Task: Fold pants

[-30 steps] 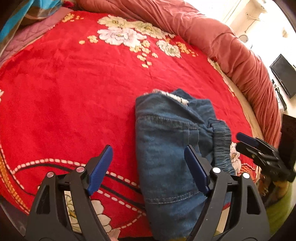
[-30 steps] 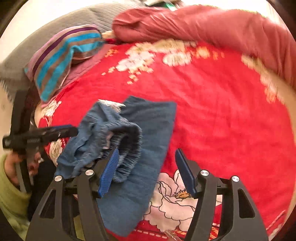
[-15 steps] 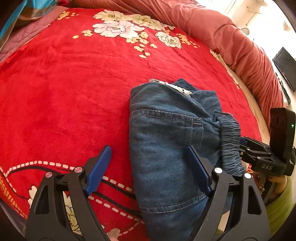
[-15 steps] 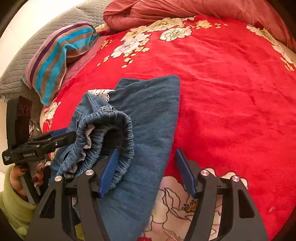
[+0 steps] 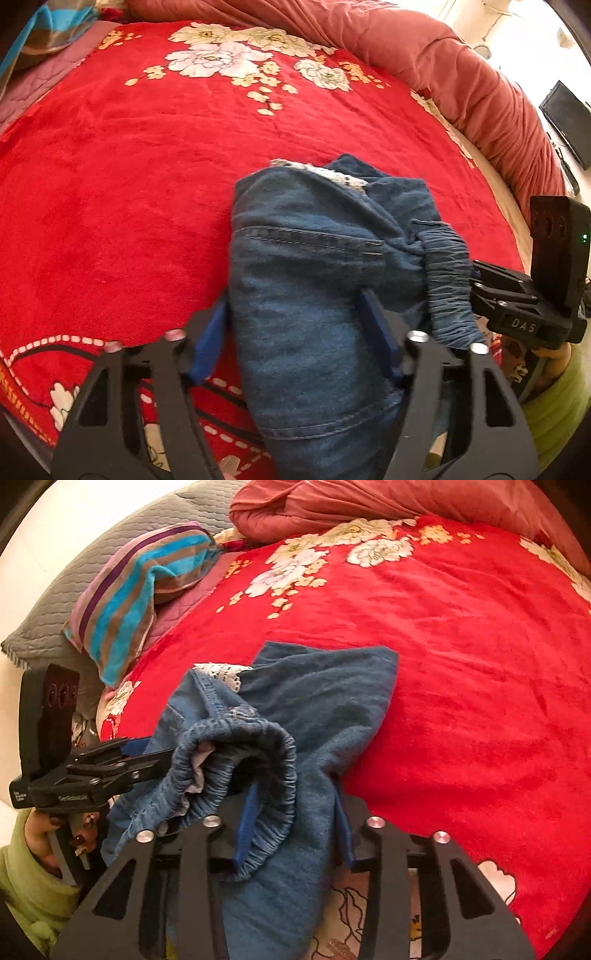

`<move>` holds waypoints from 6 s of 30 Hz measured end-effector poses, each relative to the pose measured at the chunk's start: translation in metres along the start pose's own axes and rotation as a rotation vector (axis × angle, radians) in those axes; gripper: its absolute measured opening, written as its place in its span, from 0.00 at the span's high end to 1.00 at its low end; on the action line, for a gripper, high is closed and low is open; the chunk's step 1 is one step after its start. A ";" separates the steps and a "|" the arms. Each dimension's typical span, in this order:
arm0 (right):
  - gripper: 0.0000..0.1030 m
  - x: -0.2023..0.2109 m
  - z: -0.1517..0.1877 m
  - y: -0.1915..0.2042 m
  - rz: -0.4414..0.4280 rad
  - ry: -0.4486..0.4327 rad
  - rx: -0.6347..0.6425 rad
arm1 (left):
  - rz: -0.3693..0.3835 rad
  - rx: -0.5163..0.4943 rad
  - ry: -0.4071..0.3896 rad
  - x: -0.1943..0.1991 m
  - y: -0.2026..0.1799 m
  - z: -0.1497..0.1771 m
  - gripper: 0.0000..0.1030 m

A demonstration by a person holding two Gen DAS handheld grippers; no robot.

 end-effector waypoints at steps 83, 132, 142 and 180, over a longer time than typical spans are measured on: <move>0.05 0.016 -0.065 0.010 0.299 -0.216 0.067 | -0.172 -0.003 -0.145 0.033 0.029 -0.057 0.13; 0.05 0.068 0.074 0.048 0.367 -0.261 0.067 | -0.241 0.066 -0.157 0.084 0.003 0.088 0.09; 0.05 0.065 0.075 0.050 0.362 -0.252 0.068 | -0.250 0.087 -0.159 0.087 0.008 0.088 0.09; 0.05 0.067 0.072 0.046 0.367 -0.254 0.063 | -0.273 0.100 -0.148 0.087 0.010 0.091 0.09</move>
Point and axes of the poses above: each gripper's, at about its wrist camera, not at the fingertips, and x roughly against the way its jaws point, y to its left, z to its underside, the point moved 3 cm from there along -x, roughly the way its jaws point, and after that the axes turned 7 degrees about -x, right-handed, at the moved point
